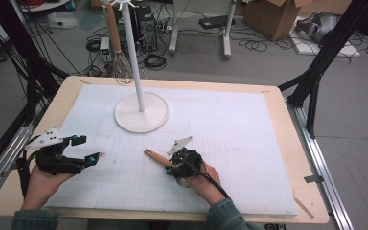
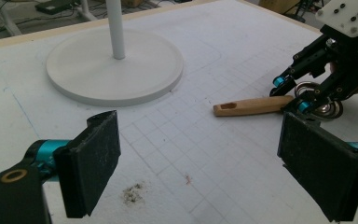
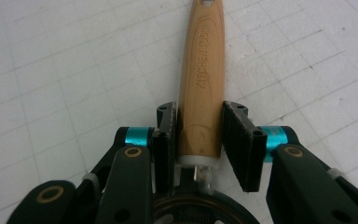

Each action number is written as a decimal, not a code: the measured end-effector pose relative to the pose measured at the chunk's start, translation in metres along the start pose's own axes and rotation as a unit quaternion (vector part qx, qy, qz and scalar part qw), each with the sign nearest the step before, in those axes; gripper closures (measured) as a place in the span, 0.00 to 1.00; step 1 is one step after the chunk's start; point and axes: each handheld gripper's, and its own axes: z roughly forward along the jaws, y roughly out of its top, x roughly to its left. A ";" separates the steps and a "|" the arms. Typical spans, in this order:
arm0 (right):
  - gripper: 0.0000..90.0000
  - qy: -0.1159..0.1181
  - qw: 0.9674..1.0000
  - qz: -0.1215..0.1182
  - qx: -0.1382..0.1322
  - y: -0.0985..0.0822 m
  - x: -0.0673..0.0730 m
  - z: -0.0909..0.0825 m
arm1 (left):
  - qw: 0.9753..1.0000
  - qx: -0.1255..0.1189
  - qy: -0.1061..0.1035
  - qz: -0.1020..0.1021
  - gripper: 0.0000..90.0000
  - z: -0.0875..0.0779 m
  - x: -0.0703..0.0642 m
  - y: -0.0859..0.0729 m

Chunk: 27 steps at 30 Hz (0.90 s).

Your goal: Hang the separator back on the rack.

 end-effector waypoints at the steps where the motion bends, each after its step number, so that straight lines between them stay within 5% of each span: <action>1: 0.73 0.000 1.000 0.001 0.000 0.000 0.000 0.000 | 1.000 0.000 0.000 0.001 0.15 0.000 0.000 0.000; 17: 0.77 0.028 0.999 0.018 -0.002 0.002 -0.006 -0.003 | 1.000 -0.002 0.001 -0.001 0.15 -0.001 0.002 0.000; 27: 0.77 0.008 1.000 -0.017 0.013 0.002 -0.001 -0.003 | 1.000 -0.001 0.001 0.002 0.15 -0.001 0.001 0.000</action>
